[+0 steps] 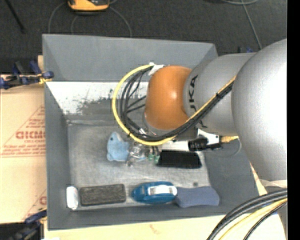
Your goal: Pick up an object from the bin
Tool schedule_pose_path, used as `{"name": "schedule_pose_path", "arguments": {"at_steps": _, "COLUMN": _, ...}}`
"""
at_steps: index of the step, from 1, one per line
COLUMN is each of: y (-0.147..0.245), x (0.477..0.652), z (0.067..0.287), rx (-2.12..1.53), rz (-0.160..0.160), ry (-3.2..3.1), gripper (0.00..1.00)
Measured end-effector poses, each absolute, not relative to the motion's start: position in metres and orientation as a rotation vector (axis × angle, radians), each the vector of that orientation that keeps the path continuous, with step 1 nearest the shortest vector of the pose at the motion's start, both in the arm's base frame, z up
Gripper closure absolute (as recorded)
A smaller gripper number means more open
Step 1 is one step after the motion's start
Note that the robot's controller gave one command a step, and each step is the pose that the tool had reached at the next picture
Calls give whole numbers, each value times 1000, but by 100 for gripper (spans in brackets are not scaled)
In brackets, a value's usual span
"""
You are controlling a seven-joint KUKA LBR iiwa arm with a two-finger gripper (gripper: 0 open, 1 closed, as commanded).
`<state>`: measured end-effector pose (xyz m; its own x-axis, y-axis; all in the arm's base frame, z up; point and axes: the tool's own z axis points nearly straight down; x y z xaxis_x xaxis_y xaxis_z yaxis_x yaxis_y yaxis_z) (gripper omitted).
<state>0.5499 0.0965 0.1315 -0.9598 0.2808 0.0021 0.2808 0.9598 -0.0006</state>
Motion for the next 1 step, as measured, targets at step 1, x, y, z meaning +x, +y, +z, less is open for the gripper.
{"name": "schedule_pose_path", "arguments": {"at_steps": 1, "y": 96, "x": 550, "z": 152, "rx": -444, "rz": 0, "ry": -3110, "gripper": 100}}
